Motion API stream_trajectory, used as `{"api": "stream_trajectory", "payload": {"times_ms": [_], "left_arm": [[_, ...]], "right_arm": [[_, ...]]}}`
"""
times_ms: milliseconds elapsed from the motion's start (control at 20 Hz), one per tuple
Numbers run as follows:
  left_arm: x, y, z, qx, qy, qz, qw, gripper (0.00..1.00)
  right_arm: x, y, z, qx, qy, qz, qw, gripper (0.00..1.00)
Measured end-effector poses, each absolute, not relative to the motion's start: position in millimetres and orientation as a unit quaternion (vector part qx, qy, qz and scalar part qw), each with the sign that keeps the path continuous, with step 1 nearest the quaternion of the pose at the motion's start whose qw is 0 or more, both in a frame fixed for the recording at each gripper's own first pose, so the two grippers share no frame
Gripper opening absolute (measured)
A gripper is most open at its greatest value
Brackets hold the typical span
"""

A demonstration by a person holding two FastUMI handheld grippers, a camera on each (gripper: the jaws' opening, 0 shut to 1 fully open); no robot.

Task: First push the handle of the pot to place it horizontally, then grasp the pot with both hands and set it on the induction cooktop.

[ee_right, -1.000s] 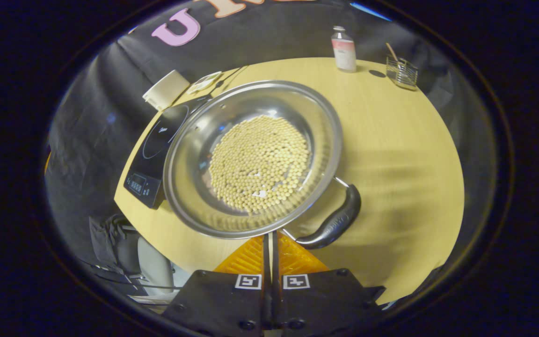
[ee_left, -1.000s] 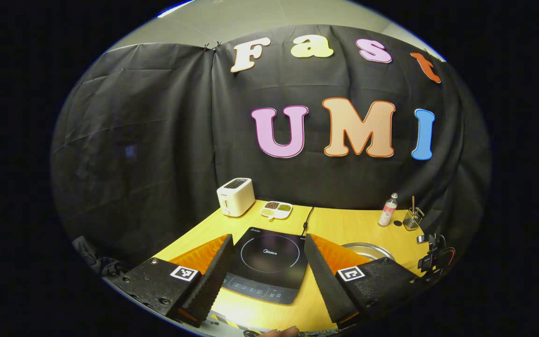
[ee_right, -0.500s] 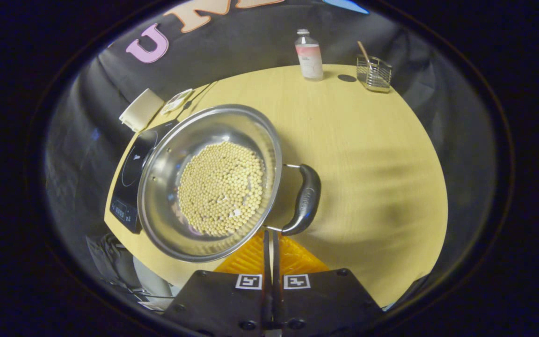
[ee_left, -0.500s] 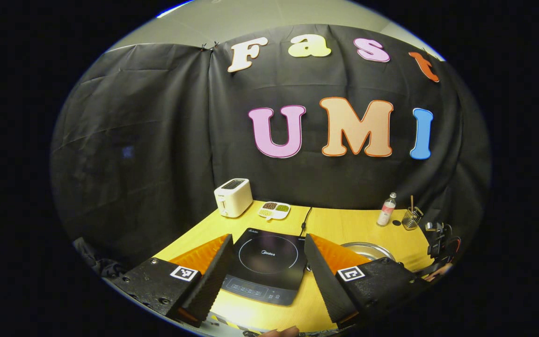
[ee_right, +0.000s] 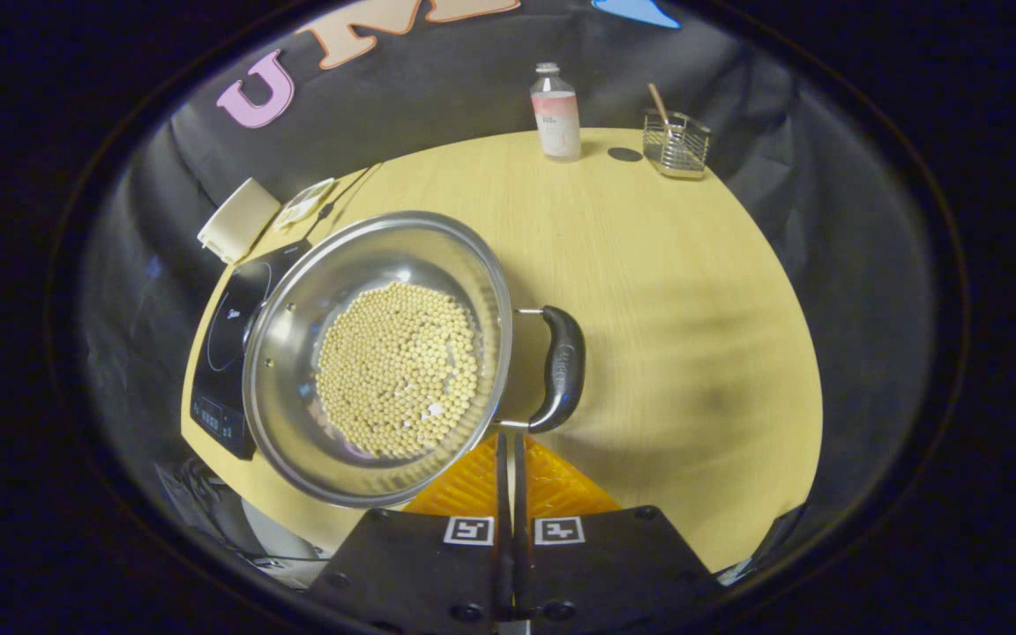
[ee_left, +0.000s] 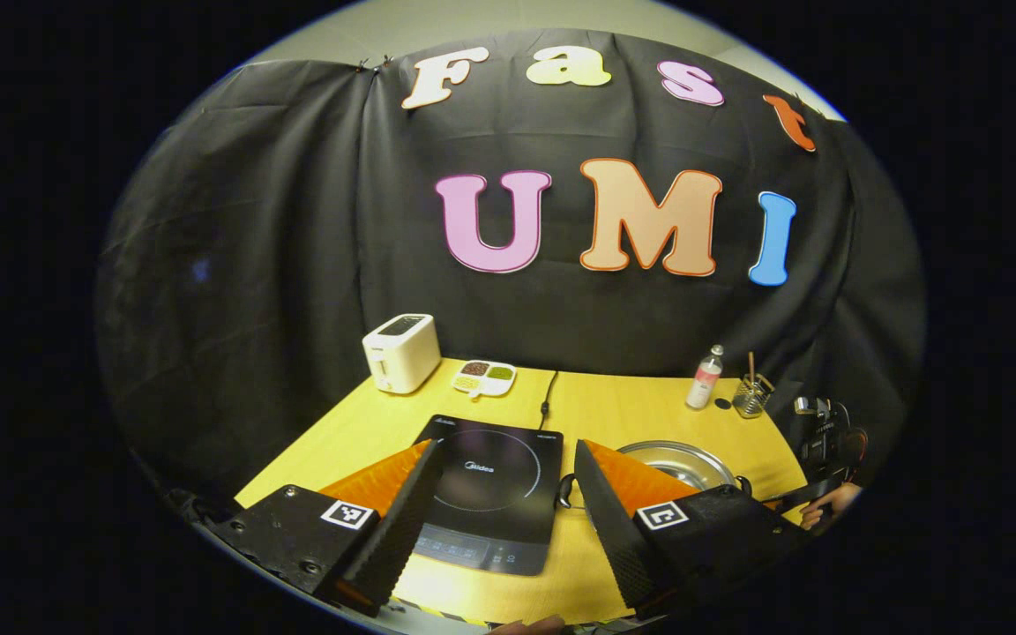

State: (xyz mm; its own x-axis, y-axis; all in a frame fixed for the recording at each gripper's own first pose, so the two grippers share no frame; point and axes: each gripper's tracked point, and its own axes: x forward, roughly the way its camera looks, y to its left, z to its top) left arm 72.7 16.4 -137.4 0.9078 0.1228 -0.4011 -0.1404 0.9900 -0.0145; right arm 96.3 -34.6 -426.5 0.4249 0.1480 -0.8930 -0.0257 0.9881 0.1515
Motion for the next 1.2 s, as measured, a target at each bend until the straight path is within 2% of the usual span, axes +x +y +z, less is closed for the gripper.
{"api": "stream_trajectory", "payload": {"times_ms": [350, 550, 650, 750, 850, 1000, 1200], "left_arm": [[116, 15, -179, -0.044, 0.231, -0.017, 0.972, 0.93], [126, 8, -217, -0.062, 0.277, -0.054, 0.957, 0.93], [129, 2, -235, -0.072, 0.300, -0.069, 0.949, 0.93], [131, -3, -249, -0.071, 0.324, -0.079, 0.940, 0.93], [136, -7, -259, -0.065, 0.336, -0.079, 0.936, 0.93], [139, -16, -271, -0.069, 0.355, -0.079, 0.929, 0.93], [145, -28, -284, -0.073, 0.370, -0.066, 0.924, 0.93]], "right_arm": [[93, -28, -392, 0.064, 0.507, -0.015, 0.860, 0.03], [97, -30, -368, 0.089, 0.478, -0.062, 0.871, 0.03], [94, -39, -366, 0.078, 0.473, -0.080, 0.874, 0.14], [92, -45, -366, 0.060, 0.475, -0.087, 0.873, 0.32], [96, -45, -365, 0.060, 0.474, -0.087, 0.874, 0.35], [104, -45, -373, 0.056, 0.479, -0.080, 0.872, 0.75], [122, -52, -382, 0.056, 0.486, -0.067, 0.869, 0.77]]}}
